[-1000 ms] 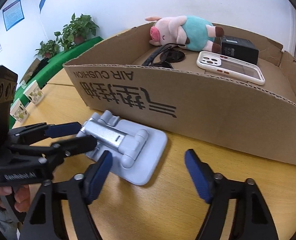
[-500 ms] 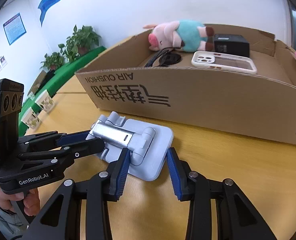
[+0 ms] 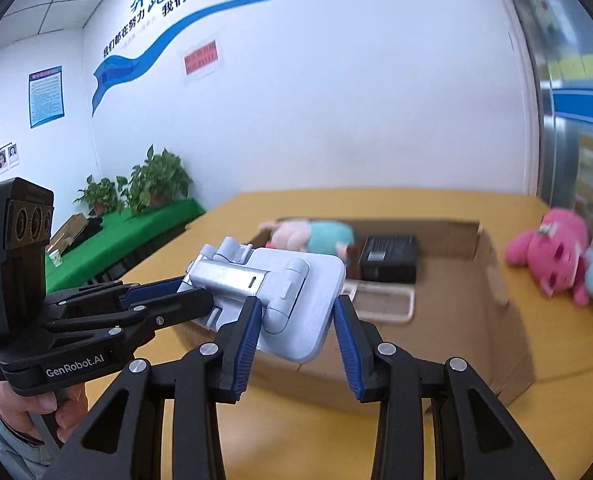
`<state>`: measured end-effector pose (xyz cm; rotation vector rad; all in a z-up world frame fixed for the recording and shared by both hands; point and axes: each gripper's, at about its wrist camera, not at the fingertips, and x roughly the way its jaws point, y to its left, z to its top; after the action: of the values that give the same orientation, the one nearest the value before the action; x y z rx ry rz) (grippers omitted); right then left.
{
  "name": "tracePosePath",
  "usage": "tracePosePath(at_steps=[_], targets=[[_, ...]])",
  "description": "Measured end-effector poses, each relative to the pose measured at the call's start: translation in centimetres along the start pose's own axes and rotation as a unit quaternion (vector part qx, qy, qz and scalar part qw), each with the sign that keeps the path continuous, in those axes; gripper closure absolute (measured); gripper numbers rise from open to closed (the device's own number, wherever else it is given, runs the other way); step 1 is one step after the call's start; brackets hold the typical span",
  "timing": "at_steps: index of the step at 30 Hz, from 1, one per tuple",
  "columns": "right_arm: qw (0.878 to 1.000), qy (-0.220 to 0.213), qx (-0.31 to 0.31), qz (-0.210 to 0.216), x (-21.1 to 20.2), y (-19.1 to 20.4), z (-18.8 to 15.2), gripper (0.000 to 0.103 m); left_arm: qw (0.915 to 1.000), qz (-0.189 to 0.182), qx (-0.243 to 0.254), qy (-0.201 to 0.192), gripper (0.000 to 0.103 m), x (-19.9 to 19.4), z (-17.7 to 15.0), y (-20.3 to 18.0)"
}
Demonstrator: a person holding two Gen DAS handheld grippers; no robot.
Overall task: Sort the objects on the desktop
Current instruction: 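Lift the phone stand with both tools and lower it into the box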
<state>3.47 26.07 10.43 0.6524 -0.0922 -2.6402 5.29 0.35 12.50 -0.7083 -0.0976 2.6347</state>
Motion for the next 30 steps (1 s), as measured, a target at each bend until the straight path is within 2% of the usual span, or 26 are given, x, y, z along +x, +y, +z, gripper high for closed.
tracePosePath(at_steps=[3,6,9,12,15,18,23,27,30], targets=[[1.0,-0.016,-0.009,-0.004,0.0,-1.0,2.5,0.067,1.0,-0.008,-0.006,0.001,0.076,1.6,1.8,0.0],[1.0,-0.009,-0.012,-0.009,1.1,-2.2,4.1,0.067,0.9995,-0.013,-0.025,0.016,0.076,3.7,3.0,0.8],[1.0,0.018,-0.006,-0.007,3.6,-3.7,4.5,0.067,0.9989,-0.003,-0.027,0.038,0.076,5.7,3.3,1.2],[0.998,0.055,0.008,0.002,6.6,-5.2,4.2,0.067,0.9955,0.003,-0.044,0.084,0.076,8.2,2.4,2.4],[0.995,0.095,0.037,0.014,9.7,-7.0,3.0,0.067,0.9863,0.008,-0.068,0.15,0.076,11.4,0.7,3.7],[0.988,0.135,0.066,0.021,12.7,-8.5,1.2,0.068,0.9725,0.012,-0.092,0.214,0.076,14.2,-1.4,4.7],[0.973,0.208,0.101,0.02,16.8,-10.6,-1.8,0.069,0.9518,0.024,-0.117,0.282,0.078,16.7,-4.0,5.5],[0.96,0.257,0.112,0.018,18.4,-10.4,-4.2,0.069,0.9417,0.038,-0.121,0.312,0.081,17.6,-5.4,5.9],[0.953,0.279,0.118,0.015,19.3,-10.4,-5.2,0.069,0.9429,0.042,-0.117,0.309,0.081,17.5,-5.4,5.9]])
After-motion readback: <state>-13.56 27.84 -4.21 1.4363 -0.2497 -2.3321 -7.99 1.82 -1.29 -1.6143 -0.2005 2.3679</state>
